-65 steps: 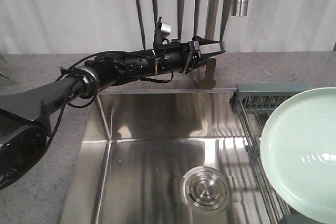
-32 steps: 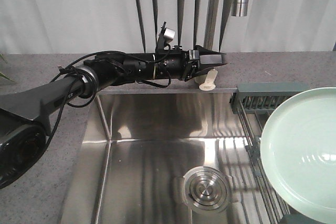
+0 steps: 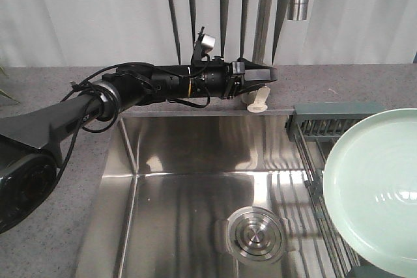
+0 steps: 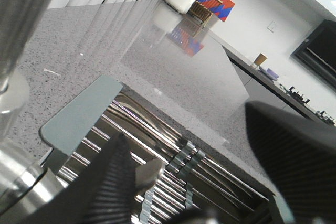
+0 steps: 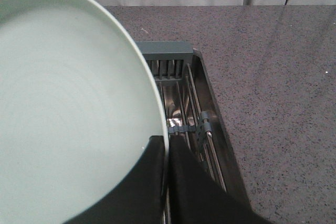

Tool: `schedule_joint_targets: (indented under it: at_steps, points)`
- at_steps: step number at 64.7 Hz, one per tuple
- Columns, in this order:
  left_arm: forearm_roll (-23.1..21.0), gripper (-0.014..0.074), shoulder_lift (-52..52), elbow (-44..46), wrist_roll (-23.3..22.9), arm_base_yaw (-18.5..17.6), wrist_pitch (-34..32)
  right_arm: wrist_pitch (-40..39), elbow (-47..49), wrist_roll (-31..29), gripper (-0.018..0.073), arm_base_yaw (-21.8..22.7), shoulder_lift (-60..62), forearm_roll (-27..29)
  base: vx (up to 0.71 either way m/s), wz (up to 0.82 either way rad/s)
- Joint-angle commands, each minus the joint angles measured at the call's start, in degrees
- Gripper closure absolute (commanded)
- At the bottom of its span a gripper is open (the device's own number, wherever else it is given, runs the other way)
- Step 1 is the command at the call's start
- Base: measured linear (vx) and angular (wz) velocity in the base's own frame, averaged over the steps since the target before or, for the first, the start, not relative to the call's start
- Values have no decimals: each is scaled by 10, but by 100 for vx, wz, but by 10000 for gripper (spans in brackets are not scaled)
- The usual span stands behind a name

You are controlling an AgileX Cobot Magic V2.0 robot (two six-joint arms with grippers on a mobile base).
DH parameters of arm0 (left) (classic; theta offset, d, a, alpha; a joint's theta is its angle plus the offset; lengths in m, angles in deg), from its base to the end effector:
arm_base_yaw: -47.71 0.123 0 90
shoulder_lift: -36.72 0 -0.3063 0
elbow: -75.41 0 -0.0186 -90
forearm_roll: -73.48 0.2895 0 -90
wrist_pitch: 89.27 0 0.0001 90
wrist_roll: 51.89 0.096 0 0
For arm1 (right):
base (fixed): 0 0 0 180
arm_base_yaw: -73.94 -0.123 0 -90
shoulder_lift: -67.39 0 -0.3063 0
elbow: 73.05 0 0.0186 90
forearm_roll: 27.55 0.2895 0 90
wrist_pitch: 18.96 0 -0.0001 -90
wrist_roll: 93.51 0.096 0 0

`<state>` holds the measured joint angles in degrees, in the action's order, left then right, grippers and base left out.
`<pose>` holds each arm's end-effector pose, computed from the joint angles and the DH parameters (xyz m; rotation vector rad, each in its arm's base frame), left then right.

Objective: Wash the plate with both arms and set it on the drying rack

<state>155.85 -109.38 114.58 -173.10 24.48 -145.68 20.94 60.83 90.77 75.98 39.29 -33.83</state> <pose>0.5115 -0.3057 0.2220 0.4919 1.8657 -1.6442 0.0905 -0.0100 0.3249 0.0713 1.9878 -0.0990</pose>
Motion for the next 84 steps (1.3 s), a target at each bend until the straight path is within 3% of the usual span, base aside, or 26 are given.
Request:
schedule_joint_targets:
  at_steps: [1,14,37,47,66,76,84]
  points:
    - [-39,303,43,28,-13,-1,-38,-46,19,2,561,4,-4,-4,0,0]
    - [-39,608,47,36,-13,39,-45,-46,19,2,561,4,-4,-4,0,0]
    - [-35,605,73,34,-13,124,-216,-44,19,2,561,4,-4,-3,0,0]
    - [14,605,117,34,-13,161,-216,-43,19,2,561,4,-4,-3,0,0]
    - [188,605,249,32,-13,213,-216,-39,19,2,561,4,-4,-3,0,0]
    - [192,605,343,-27,-13,240,-216,-39,19,2,561,4,-4,-3,0,0]
    - [192,605,435,-127,-13,263,-215,-39,19,2,561,4,-4,-3,0,0]
